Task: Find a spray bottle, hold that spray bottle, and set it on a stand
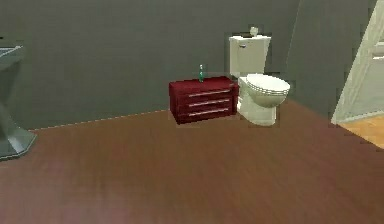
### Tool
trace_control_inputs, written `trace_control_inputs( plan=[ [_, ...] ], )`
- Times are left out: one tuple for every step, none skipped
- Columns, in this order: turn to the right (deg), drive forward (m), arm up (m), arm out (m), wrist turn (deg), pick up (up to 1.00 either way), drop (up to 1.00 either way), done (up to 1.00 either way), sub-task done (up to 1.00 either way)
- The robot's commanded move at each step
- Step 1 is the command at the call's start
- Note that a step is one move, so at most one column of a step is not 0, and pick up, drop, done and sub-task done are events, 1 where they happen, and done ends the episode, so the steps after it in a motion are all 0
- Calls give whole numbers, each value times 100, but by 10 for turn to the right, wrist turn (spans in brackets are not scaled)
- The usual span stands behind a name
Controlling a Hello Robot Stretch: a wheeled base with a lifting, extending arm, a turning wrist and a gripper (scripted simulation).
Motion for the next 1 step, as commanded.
trace_control_inputs(
  plan=[
    [-30,0,0,0,0,0,0,0,0]
  ],
)
